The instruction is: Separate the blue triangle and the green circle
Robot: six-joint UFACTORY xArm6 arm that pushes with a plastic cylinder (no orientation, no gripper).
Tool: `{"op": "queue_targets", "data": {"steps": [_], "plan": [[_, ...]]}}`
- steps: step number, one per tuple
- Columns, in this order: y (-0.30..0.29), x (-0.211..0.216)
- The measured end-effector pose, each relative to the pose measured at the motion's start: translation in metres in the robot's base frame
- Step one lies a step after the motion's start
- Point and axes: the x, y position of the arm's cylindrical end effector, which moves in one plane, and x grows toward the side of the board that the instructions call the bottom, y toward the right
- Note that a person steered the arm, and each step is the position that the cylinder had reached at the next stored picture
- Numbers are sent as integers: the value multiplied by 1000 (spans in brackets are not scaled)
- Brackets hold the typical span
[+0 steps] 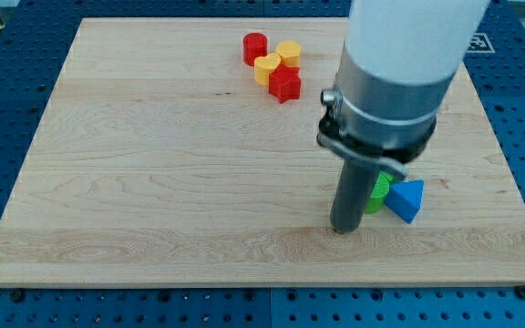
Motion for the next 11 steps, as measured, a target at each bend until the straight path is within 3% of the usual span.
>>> {"op": "queue_targets", "data": {"steps": [2, 3, 6, 9, 11], "plan": [[7, 8], [23, -18], [23, -19], [69, -56], [49, -39]]}}
